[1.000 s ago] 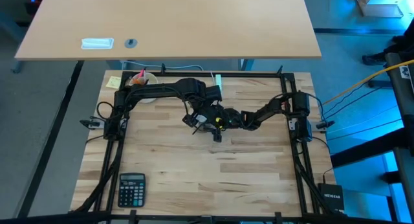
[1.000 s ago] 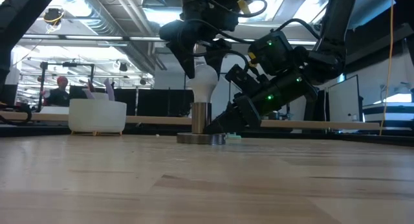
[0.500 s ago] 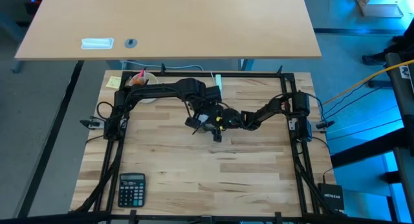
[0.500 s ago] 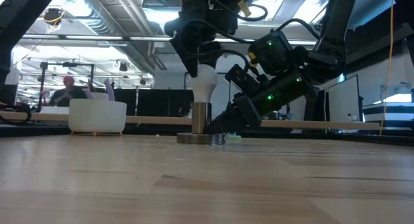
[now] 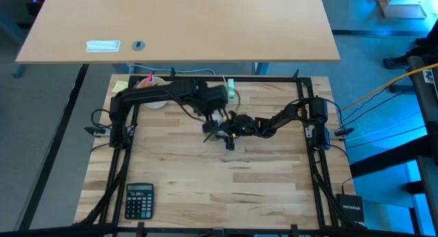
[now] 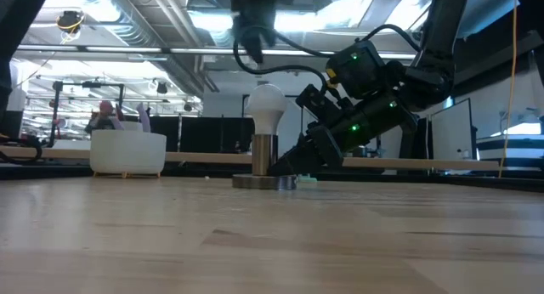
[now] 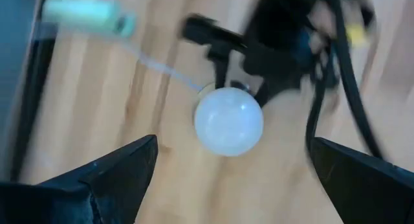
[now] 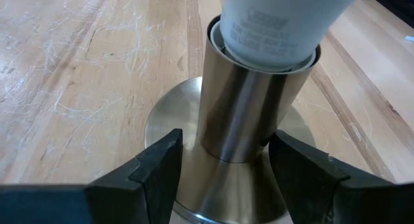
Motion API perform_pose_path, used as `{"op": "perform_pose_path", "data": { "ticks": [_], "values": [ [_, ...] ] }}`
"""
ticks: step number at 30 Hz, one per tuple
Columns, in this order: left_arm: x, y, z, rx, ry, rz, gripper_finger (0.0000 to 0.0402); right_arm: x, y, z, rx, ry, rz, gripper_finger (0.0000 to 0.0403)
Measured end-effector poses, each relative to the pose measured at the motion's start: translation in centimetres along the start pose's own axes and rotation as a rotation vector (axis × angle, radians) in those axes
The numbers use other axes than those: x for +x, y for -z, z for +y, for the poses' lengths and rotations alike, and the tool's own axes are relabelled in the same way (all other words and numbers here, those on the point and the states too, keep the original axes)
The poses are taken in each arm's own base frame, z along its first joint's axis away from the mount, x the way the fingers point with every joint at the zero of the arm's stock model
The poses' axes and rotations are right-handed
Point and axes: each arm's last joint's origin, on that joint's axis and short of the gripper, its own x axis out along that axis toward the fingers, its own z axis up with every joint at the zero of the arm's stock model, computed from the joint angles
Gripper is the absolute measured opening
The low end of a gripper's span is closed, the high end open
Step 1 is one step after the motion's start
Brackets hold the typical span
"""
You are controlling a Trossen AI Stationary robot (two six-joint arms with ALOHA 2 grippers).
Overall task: Screw lightbulb
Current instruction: Insert the lightbulb into the lamp socket
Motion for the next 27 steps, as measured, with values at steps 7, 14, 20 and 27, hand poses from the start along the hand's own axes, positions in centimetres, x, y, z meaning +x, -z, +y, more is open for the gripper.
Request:
{"op": "perform_pose_path", "data": {
  "ticks": [7, 14, 20, 27],
  "values": [
    [-0.5, -0.2, 0.0, -0.544, 0.018, -0.045, 0.0392, 0.0, 0.0, 0.0, 0.001, -0.001, 0.005, 0.0227],
    [0.7, -0.4, -0.3, -0.654, -0.005, -0.024, 0.0392, 0.0, 0.1, 0.0, 0.002, -0.001, 0.006, 0.0227],
    [1.5, -1.4, -0.5, -0.721, 0.024, -0.082, 0.0392, 0.0, 0.1, 0.0, 0.002, -0.001, 0.007, 0.0227],
    [1.5, -2.0, -0.4, -0.757, 0.047, -0.140, 0.0392, 0.0, 0.1, 0.0, 0.002, -0.001, 0.006, 0.0227]
  ]
}}
